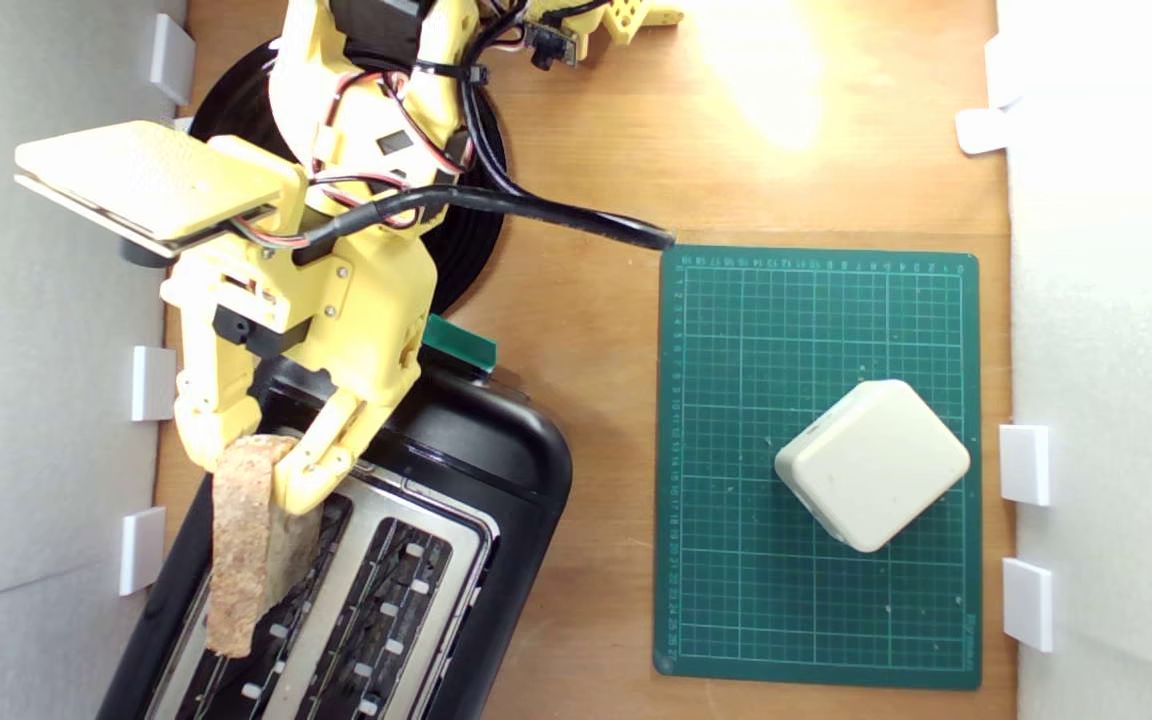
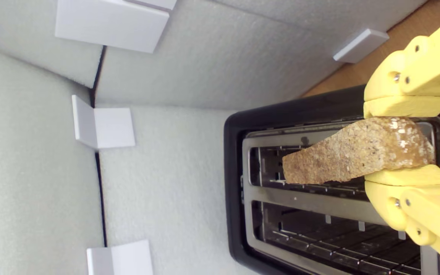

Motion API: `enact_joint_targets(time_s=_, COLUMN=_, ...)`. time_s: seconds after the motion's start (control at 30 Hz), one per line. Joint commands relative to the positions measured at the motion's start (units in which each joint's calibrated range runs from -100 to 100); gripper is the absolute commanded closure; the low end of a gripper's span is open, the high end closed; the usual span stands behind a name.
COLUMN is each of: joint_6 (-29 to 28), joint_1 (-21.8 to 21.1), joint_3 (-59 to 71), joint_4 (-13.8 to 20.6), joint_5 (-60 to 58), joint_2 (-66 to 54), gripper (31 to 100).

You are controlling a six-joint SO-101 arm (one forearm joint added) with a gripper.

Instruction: Pick bread and place in toaster

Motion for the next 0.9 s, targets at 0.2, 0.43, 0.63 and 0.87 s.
enact_joint_targets(time_s=0.2, joint_6=-0.9, joint_1=-1.1, joint_3=-4.4, joint_4=0.0, joint_5=-3.3, joint_2=4.4, gripper=71.2)
enact_joint_targets(time_s=0.43, joint_6=-0.9, joint_1=-3.1, joint_3=-4.4, joint_4=0.0, joint_5=-3.3, joint_2=7.3, gripper=71.0)
enact_joint_targets(time_s=0.63, joint_6=-0.9, joint_1=-2.8, joint_3=-4.4, joint_4=0.0, joint_5=-3.3, joint_2=7.4, gripper=70.9)
enact_joint_targets(time_s=0.87, joint_6=-0.5, joint_1=-2.3, joint_3=-4.4, joint_4=0.0, joint_5=-3.3, joint_2=7.2, gripper=66.2)
